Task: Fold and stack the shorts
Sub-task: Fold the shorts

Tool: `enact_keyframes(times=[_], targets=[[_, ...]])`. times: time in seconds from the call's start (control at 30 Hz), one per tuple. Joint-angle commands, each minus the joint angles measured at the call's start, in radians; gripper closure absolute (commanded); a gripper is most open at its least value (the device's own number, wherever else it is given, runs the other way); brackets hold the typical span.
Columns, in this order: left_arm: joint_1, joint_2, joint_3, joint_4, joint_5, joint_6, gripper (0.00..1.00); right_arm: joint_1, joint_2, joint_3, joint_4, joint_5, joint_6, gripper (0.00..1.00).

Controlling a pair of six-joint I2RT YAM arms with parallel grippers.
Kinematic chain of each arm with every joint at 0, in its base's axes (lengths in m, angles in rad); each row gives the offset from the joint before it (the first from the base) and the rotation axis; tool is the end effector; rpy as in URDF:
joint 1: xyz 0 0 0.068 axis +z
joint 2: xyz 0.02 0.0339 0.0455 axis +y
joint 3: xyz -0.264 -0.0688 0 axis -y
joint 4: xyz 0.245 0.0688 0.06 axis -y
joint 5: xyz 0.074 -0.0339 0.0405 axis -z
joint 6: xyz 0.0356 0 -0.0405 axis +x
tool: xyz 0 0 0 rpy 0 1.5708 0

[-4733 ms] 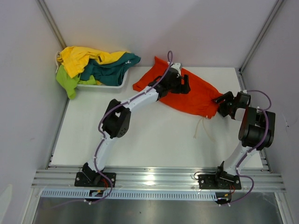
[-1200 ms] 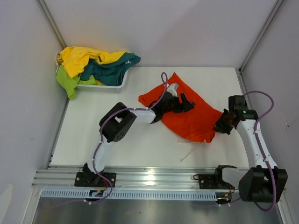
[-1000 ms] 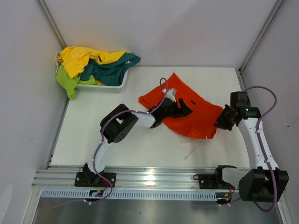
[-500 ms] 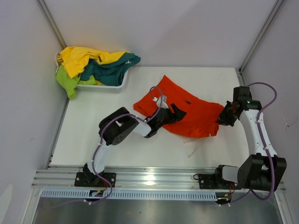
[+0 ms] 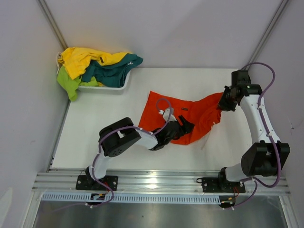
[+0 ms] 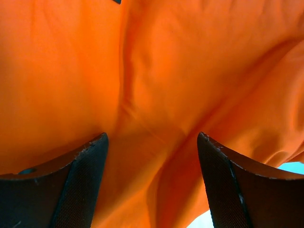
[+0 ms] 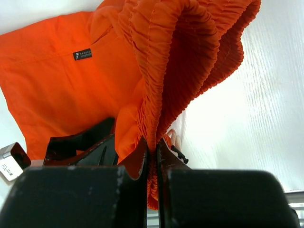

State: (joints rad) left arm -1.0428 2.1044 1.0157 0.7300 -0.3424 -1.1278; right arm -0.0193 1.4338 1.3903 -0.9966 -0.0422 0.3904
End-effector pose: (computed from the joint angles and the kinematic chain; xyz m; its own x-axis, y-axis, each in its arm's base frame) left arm 0.2228 -0.3583 0.1138 -0.6679 -0.5441 -0.5079 0.1211 0.5938 -0.7954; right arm 0.2868 -0.0040 0.3298 -0.7982 0.3957 -0.4542 0.3262 0.9178 0.2263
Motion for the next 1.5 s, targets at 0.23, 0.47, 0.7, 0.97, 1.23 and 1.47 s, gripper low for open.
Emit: enact_keyframes(times=[0.23, 0.47, 0.7, 0.97, 1.23, 1.47], targets=[[0.056, -0.130, 0.024, -0.115, 0.008, 0.066, 0.17, 0.160, 0.120, 0.306, -0.158, 0.034, -0.119, 1.00], [0.148, -0.083, 0.014, -0.037, 0.078, 0.074, 0.18, 0.255, 0.083, 0.256, -0.253, 0.082, -0.125, 1.00], [0.152, -0.116, -0.002, -0.024, 0.078, 0.105, 0.18, 0.338, 0.097, 0.260, -0.303, 0.220, -0.130, 1.00], [0.220, -0.297, -0.045, -0.148, 0.127, 0.157, 0.17, 0.418, 0.204, 0.358, -0.361, 0.323, -0.111, 1.00], [0.378, -0.556, -0.095, -0.429, 0.186, 0.253, 0.16, 0.516, 0.302, 0.524, -0.424, 0.399, -0.074, 1.00], [0.553, -0.715, -0.399, -0.379, 0.229, 0.252, 0.16, 0.591, 0.414, 0.670, -0.476, 0.438, -0.061, 1.00]])
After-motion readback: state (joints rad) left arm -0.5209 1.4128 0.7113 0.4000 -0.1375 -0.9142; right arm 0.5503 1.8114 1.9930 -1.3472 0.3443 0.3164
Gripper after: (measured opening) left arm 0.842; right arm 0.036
